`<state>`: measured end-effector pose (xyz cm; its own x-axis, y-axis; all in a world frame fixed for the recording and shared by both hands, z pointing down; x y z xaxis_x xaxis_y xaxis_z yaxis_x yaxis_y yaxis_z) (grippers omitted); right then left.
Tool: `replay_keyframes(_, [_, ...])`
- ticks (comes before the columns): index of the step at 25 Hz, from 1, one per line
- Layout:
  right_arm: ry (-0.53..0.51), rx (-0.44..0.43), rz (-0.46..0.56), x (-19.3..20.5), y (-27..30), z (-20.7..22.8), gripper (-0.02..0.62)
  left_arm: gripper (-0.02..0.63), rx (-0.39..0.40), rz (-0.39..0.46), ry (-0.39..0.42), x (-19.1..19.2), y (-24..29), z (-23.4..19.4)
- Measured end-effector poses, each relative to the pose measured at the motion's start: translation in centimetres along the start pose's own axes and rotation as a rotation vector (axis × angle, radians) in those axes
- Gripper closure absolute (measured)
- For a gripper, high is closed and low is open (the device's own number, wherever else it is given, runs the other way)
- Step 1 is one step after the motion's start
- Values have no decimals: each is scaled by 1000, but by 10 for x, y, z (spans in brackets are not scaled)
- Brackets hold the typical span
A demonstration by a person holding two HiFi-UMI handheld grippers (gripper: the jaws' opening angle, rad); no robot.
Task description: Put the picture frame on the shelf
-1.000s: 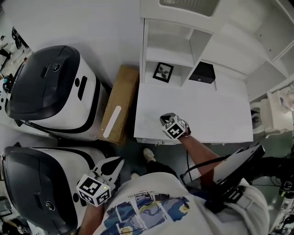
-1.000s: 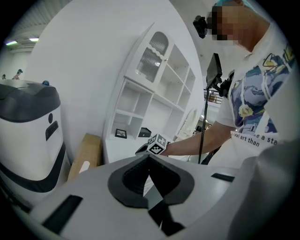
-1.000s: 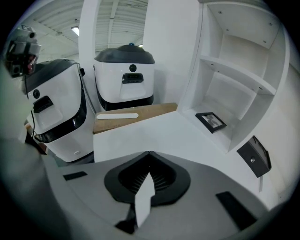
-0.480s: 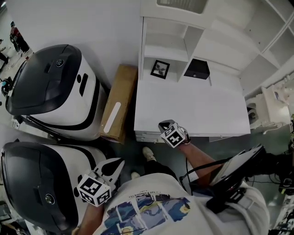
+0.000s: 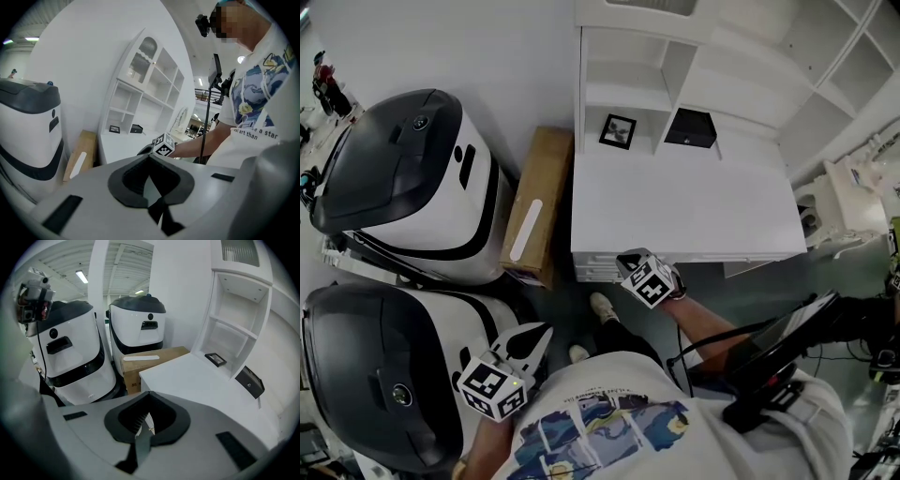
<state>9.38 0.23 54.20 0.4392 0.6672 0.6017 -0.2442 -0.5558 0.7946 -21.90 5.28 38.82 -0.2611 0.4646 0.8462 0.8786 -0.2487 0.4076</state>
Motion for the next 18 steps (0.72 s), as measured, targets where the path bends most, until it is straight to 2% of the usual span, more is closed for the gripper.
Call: replay_keyframes(18, [-19,-33,75,-6,-33,-68,571,592,22,9,5,26,-26,7])
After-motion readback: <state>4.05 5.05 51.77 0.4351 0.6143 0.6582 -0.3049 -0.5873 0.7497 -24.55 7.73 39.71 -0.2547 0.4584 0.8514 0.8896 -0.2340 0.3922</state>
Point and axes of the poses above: the fingertips, and each gripper's own axes: y forward along the fingers, z to its right, x out of its underside, the point moved 10 cm from there along -y, backward along the fingers, and after that the axes turned 1 degree about -z, right-handed, at the moved point
